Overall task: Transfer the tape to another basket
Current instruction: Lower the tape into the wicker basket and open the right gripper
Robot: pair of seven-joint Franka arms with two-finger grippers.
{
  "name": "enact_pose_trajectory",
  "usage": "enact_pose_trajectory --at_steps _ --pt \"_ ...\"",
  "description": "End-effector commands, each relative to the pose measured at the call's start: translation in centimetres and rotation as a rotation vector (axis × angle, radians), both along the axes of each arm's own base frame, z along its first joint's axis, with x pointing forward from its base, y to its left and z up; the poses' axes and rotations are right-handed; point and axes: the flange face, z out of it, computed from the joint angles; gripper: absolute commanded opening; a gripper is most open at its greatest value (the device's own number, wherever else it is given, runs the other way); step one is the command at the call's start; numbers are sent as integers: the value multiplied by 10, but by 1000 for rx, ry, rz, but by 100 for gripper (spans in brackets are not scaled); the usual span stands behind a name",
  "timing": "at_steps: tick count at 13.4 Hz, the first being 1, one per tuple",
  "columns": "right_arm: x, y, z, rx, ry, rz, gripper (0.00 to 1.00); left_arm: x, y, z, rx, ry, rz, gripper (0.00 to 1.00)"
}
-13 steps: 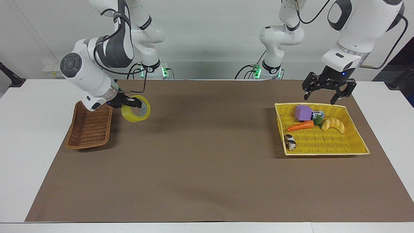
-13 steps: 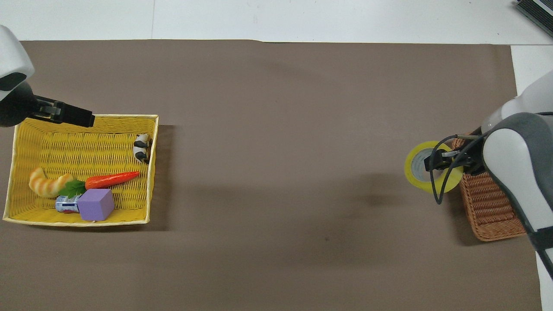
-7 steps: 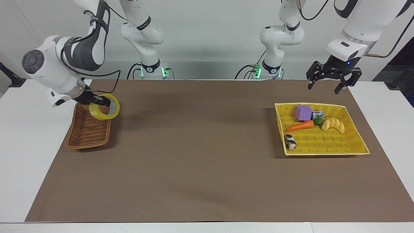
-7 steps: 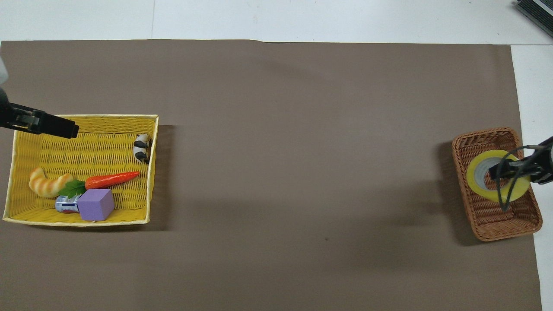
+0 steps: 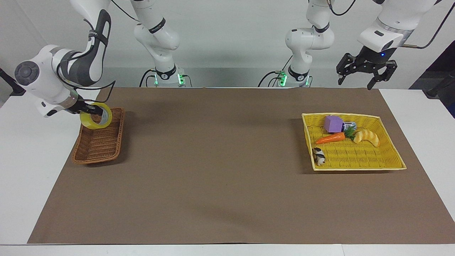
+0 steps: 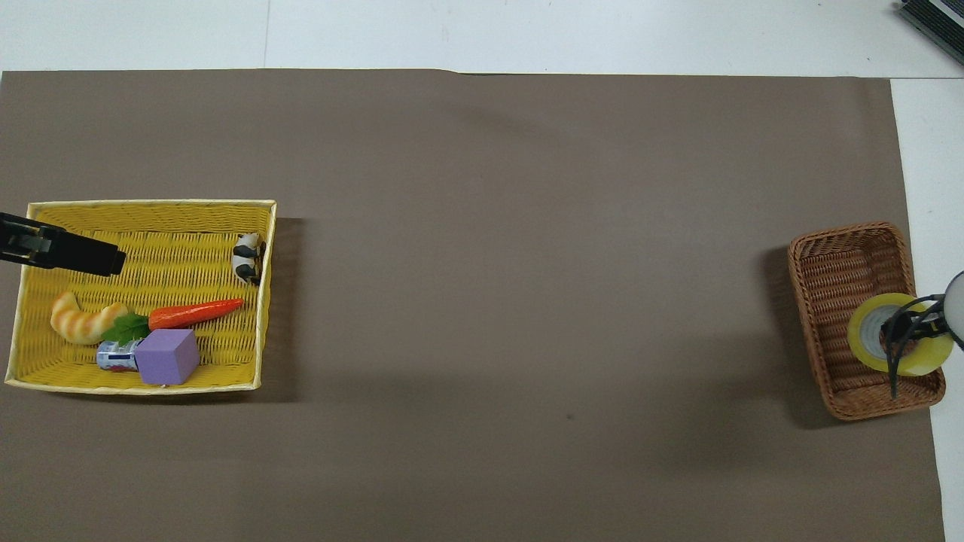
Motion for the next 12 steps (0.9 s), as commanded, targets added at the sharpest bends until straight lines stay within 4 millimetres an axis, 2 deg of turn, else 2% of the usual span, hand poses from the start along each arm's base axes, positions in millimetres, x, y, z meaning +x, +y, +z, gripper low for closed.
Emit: enact_pose_trajectory --at_steps 1,2,3,4,12 --pt "0 0 -13 -29 -9 48 51 -1 1 3 -2 -55 -11 100" --pt "0 -2 -16 -40 -8 55 75 0 2 4 -3 -59 -9 100" --pt "0 -3 -15 -49 -4 63 92 1 3 4 -3 -61 -6 100" --pt "0 -3 -16 -53 -3 65 100 2 3 4 -3 -59 -6 100" --pt "4 1 -16 -57 -6 66 100 1 3 2 -1 -52 -1 100"
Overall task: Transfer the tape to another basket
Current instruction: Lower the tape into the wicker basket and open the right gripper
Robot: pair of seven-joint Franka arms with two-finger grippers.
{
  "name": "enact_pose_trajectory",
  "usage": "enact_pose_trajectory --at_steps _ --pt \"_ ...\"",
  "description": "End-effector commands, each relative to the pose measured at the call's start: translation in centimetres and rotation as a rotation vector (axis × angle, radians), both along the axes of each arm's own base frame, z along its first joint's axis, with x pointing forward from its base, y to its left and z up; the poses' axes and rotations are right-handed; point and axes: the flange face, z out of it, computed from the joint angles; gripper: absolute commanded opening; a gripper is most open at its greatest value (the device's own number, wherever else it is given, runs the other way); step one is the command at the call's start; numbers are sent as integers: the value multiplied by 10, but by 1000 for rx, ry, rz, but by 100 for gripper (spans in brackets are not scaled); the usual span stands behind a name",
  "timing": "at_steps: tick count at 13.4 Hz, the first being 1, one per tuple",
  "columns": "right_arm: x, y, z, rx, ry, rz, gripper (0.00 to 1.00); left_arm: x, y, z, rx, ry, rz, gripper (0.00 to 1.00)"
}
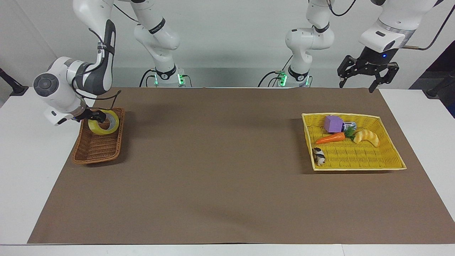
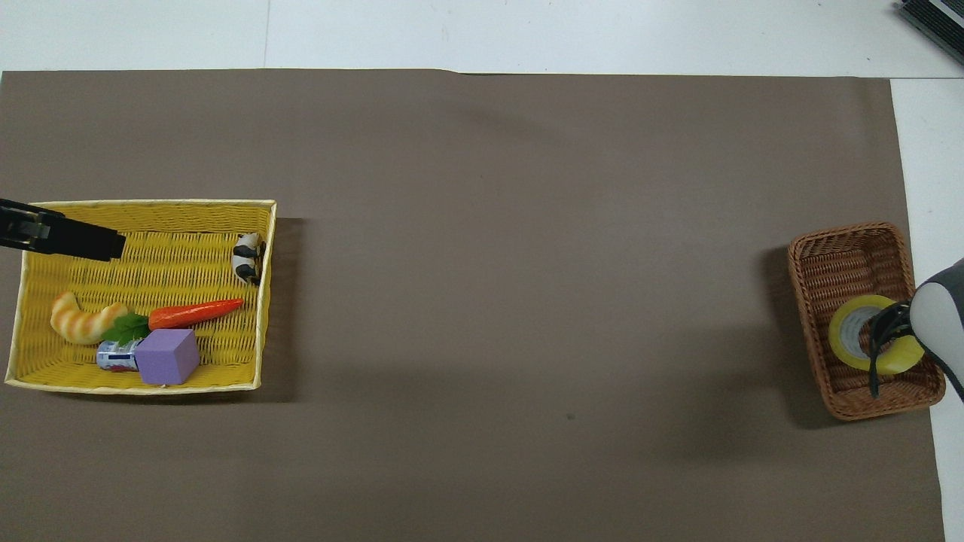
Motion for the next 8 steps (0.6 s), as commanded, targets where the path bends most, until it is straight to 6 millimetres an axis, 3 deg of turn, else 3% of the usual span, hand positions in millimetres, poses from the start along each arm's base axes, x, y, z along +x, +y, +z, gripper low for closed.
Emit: enact_pose_trajectory --at_steps 1,4,8 --pt "-3 -4 2 -19 -13 11 100 -5 1 -1 5 -8 -7 100" --pt "-17 -28 -6 17 -43 -31 100 -7 0 -1 5 -2 -8 100" --pt "-13 -32 -1 208 -163 -75 100 -6 14 0 7 0 20 100"
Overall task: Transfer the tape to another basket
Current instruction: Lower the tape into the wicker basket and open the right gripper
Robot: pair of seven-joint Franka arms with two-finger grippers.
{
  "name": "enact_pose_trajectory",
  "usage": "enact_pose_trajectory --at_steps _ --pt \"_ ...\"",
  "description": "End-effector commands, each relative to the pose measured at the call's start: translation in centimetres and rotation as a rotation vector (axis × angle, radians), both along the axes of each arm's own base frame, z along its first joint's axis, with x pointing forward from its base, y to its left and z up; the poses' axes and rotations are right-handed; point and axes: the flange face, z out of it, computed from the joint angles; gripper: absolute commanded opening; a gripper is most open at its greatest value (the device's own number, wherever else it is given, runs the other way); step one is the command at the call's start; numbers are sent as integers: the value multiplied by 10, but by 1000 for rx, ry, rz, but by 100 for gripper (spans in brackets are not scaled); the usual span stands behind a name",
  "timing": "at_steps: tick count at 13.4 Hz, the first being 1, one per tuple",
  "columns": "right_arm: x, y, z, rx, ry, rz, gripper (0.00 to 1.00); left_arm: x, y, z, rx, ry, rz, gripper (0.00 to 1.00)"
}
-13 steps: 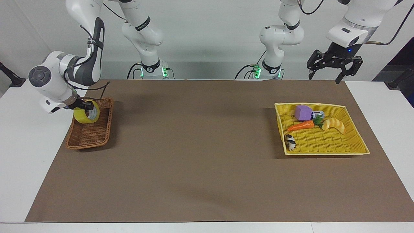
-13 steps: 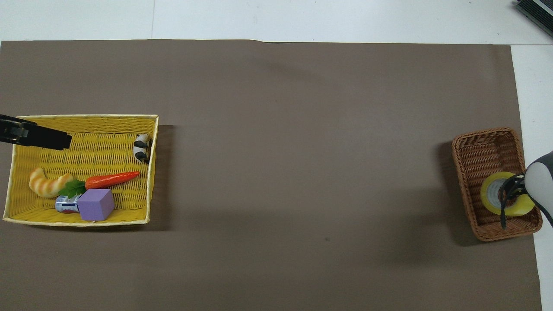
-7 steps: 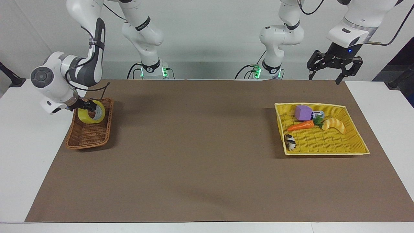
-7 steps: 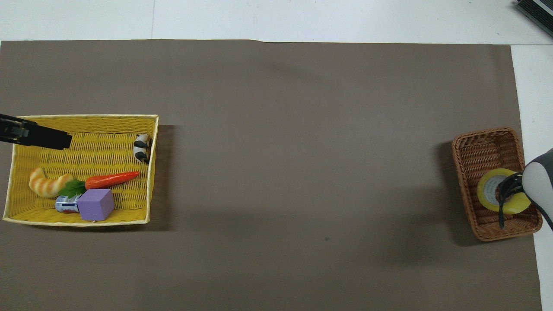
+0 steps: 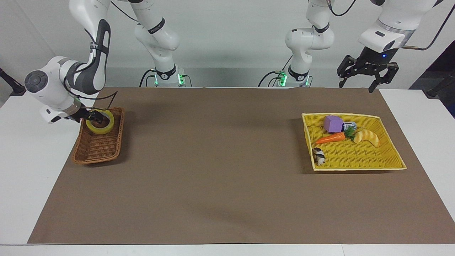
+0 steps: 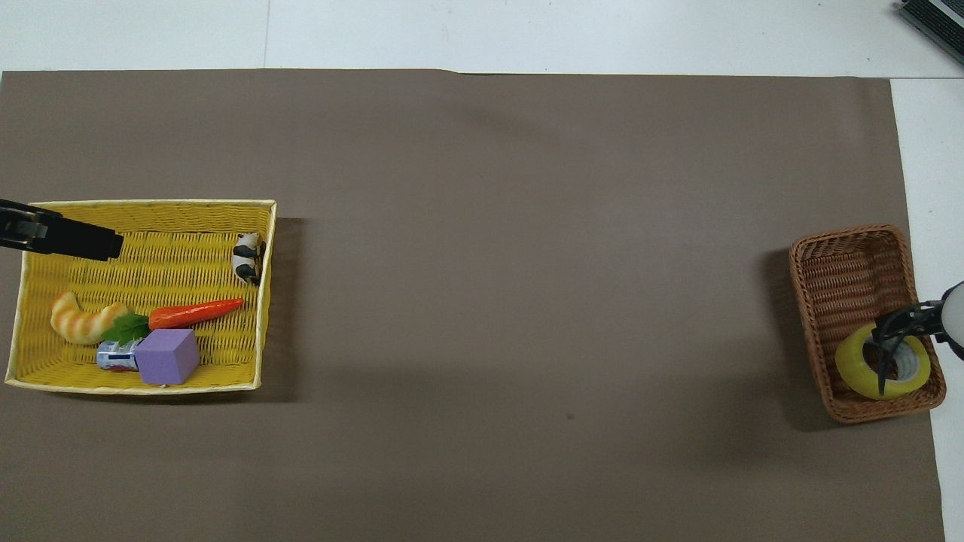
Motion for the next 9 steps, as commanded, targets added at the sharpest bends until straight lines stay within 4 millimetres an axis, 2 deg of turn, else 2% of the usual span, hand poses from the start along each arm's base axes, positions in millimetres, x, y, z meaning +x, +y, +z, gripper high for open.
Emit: enact_pose_trajectory --at_steps 1,3,4,6,7,9 --pt "-1 -8 9 72 -85 23 100 -6 11 -1 7 0 14 100" --pt "10 -6 25 59 -111 31 100 -6 10 0 7 -1 12 100" --pt "17 3 30 56 -119 37 100 -6 10 0 7 -1 12 100" --pt "39 32 46 20 -147 59 100 -6 10 -1 7 0 12 100" --pt "55 58 59 -14 -155 128 100 -6 10 -1 7 0 12 100" --pt "67 72 75 -99 -166 125 100 -6 10 -1 7 0 12 100"
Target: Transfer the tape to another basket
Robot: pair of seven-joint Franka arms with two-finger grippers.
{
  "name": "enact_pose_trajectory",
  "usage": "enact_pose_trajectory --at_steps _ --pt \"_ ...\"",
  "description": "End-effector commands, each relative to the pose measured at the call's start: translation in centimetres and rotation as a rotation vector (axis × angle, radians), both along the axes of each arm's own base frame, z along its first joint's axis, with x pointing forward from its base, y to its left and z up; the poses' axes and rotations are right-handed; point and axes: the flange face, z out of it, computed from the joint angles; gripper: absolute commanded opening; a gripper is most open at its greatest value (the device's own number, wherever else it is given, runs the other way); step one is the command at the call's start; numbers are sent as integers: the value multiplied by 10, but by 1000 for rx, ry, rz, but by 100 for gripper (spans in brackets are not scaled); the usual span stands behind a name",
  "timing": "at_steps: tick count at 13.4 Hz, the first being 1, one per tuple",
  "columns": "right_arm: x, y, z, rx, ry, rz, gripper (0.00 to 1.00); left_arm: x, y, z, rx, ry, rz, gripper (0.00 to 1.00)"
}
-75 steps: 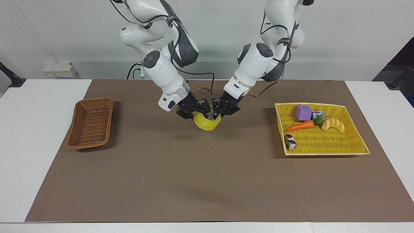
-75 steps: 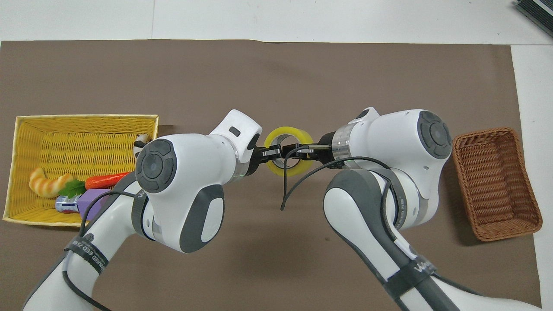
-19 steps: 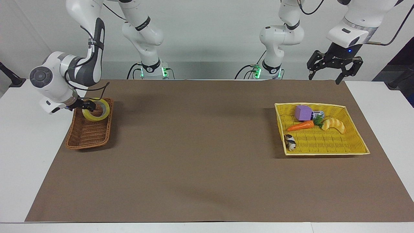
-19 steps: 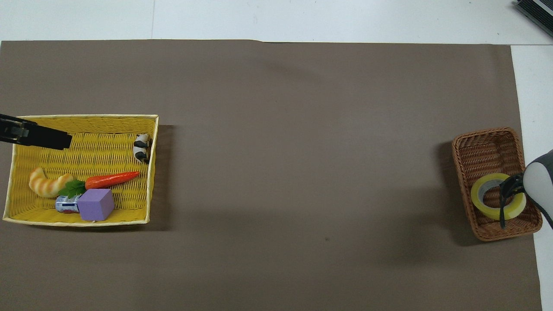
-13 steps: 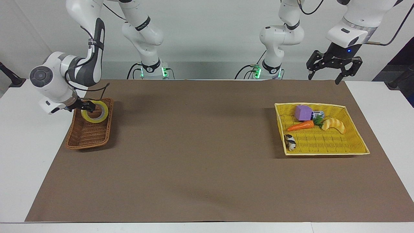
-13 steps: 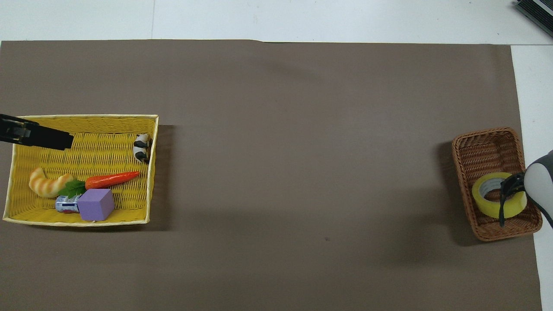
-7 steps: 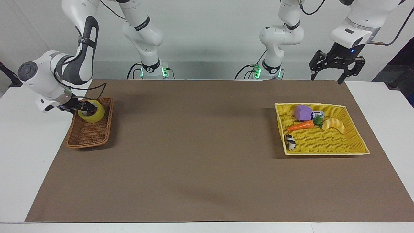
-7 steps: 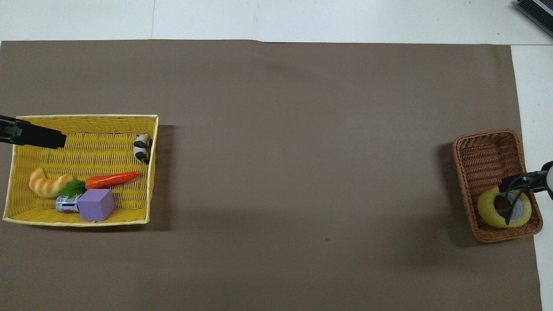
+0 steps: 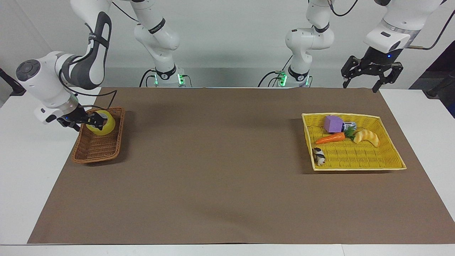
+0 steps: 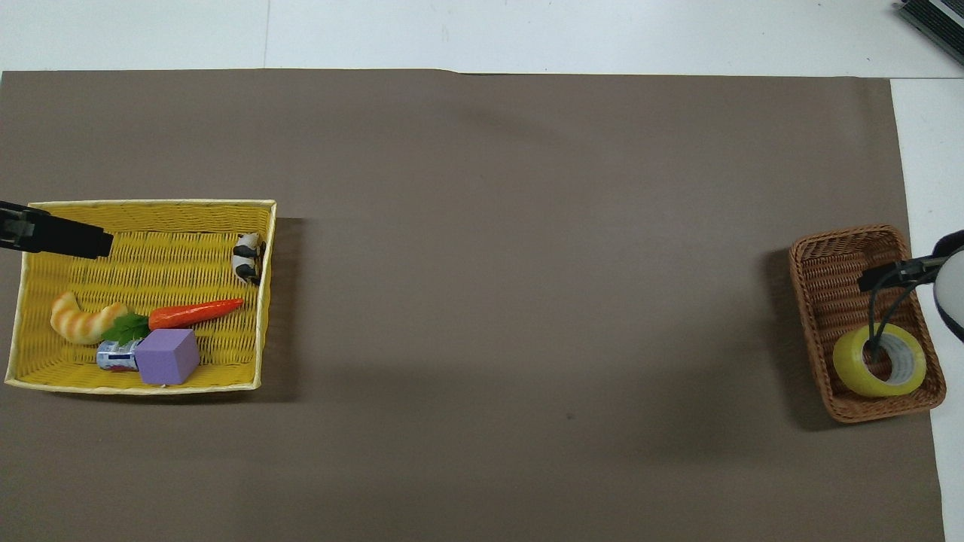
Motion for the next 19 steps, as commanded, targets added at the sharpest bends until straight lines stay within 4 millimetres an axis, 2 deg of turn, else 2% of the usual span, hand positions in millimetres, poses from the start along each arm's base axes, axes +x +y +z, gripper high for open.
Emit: enact_pose_trajectory --at_steps 1,2,3,5,6,10,14,15,17,19 --pt "17 27 19 -77 -32 -46 100 -7 3 0 7 0 0 100" --pt "25 48 26 -97 -55 -71 100 -6 3 -1 7 0 0 100" --pt "31 57 39 -104 -87 -114 100 -7 3 0 7 0 0 100" --pt "40 100 48 -102 -117 -108 100 -7 3 0 7 0 0 100" --pt "43 110 57 -95 -126 -128 100 -7 3 0 7 -1 0 100" --pt "45 117 107 -28 -112 -180 100 -7 3 0 7 -1 0 100" --pt "39 120 127 -12 -87 -187 100 -7 3 0 7 -1 0 100" --pt "37 128 135 7 -80 -180 100 -7 3 0 7 -1 0 100" --pt "29 130 160 44 -70 -184 100 -7 3 0 7 0 0 100" --pt "22 131 172 53 -38 -179 100 -7 3 -1 7 2 0 100"
